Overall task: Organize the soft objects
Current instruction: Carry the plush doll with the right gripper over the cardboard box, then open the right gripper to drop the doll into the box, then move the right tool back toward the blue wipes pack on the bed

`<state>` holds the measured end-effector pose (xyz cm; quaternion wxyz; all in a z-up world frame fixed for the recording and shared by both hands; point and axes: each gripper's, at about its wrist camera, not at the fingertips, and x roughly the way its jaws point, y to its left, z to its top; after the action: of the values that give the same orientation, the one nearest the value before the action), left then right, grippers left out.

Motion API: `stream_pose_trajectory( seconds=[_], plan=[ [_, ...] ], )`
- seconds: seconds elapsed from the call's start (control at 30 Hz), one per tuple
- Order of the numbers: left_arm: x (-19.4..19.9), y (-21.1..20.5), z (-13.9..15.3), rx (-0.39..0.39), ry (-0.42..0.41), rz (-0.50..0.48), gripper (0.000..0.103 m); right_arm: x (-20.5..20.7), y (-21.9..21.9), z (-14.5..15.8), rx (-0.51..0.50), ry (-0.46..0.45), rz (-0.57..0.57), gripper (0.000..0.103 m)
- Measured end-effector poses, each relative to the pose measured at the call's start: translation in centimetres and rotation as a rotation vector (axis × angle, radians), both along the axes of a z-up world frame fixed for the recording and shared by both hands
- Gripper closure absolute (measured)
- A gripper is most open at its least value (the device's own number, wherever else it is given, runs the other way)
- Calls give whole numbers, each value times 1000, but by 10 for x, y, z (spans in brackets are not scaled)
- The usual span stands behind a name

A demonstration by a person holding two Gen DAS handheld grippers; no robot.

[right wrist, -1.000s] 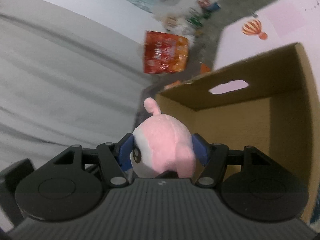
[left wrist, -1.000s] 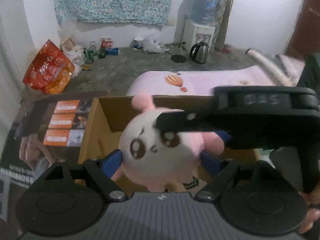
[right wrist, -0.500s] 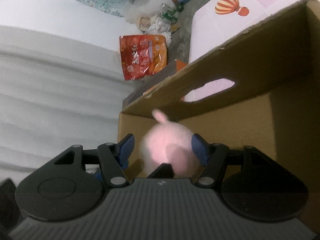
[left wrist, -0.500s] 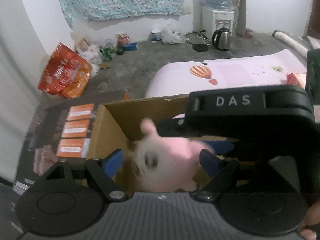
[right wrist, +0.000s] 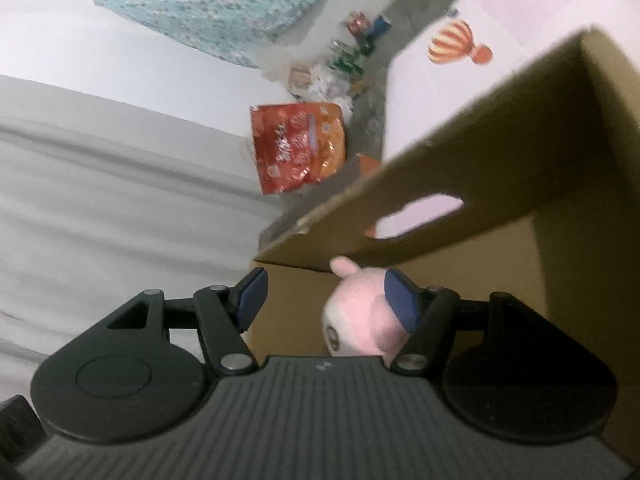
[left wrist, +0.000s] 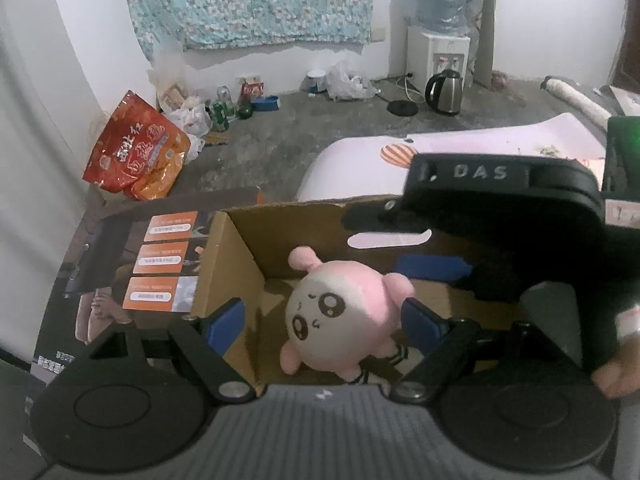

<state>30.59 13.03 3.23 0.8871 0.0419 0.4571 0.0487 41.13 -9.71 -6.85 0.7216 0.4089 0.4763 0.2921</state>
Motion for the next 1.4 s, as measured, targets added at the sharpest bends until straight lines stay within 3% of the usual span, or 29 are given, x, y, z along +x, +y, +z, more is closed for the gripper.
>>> stream_pose_trajectory(
  seconds=[0.13,0.27,0.37,0.5,0.63,0.87,1.07,1.4],
  plan=[
    [-14,6,12,-15,-9,29,16,-5,-10,11,-10,-31,-14,39],
    [-38,23,26,-49,-41,67,16,-10,-13,12,-111,-21,-6,46],
    [-58,35,35,-68,-68,88,16,-13,1,5,-222,23,14,49],
    [-78,51,38,-84,-75,118,16,-21,12,-10,-285,96,8,47],
    [-96,69,37,-103,-84,147,16,-25,13,-20,-250,169,-25,42],
    [-115,85,36,-130,-89,192,16,-35,21,-52,-44,357,-49,42],
    [-125,83,39,-140,-98,184,16,-41,28,-49,-45,327,-26,38],
    [-156,61,59,-182,-172,120,14,-55,10,0,-46,233,54,26]
  ],
)
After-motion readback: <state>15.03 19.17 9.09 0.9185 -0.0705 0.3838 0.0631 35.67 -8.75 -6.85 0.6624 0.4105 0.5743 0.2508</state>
